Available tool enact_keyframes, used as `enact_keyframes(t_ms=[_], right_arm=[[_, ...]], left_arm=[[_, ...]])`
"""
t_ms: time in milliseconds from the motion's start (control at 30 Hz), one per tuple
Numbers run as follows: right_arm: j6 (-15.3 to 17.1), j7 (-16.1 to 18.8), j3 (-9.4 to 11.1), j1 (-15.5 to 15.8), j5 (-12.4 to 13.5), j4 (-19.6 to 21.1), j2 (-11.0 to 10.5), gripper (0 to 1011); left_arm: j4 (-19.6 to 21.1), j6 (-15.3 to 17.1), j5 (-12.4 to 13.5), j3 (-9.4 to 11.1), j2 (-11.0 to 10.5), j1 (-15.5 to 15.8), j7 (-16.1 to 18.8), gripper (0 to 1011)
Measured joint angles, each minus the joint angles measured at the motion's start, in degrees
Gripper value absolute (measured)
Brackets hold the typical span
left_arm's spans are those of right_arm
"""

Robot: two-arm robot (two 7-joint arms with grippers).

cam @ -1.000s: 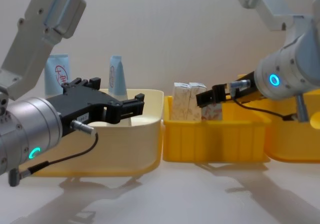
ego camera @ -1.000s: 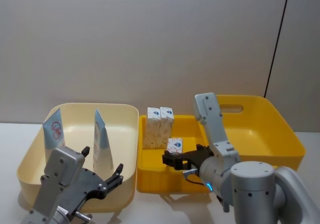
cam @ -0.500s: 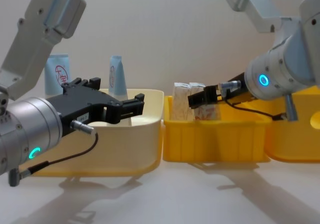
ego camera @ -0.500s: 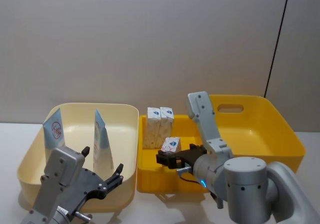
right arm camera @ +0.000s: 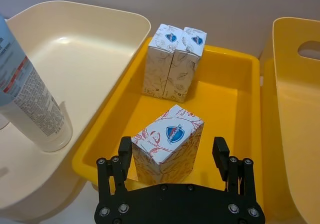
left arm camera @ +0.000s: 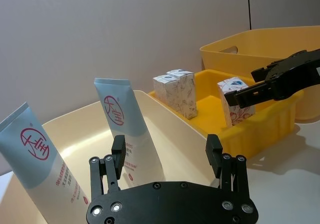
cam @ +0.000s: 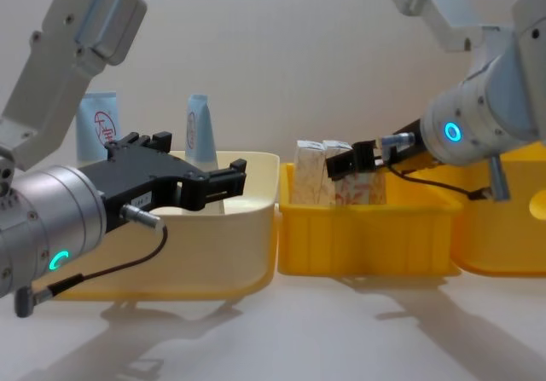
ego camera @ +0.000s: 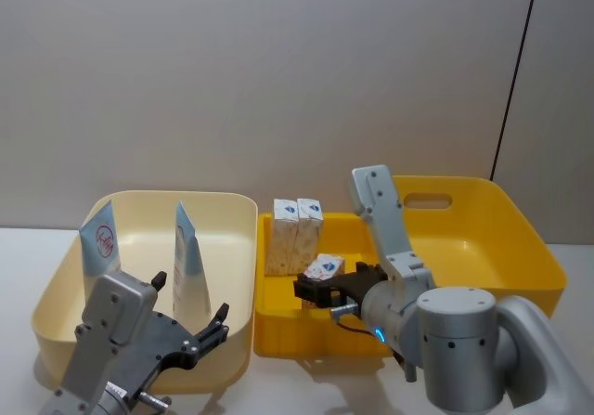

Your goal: Bimanual collaborative sorting of washing and personal care products

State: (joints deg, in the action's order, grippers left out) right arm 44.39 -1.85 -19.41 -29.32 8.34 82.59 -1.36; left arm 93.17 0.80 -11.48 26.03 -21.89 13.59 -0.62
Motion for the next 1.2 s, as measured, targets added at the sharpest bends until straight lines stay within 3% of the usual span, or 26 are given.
enact_keyframes(t_ms=[600,1200], right_arm=[[0.29,-0.56,1.42,0.98,-0.41,1.09,0.63,1001],[0.74,-0.13,1.73,0.82,-0.38,-0.97,2.75,1001]], left_arm=[[0.0,0.0,0.0,0.0,0.0,0.0,0.0,1000],[0.0,0.0,0.0,0.0,0.0,0.0,0.0,999]])
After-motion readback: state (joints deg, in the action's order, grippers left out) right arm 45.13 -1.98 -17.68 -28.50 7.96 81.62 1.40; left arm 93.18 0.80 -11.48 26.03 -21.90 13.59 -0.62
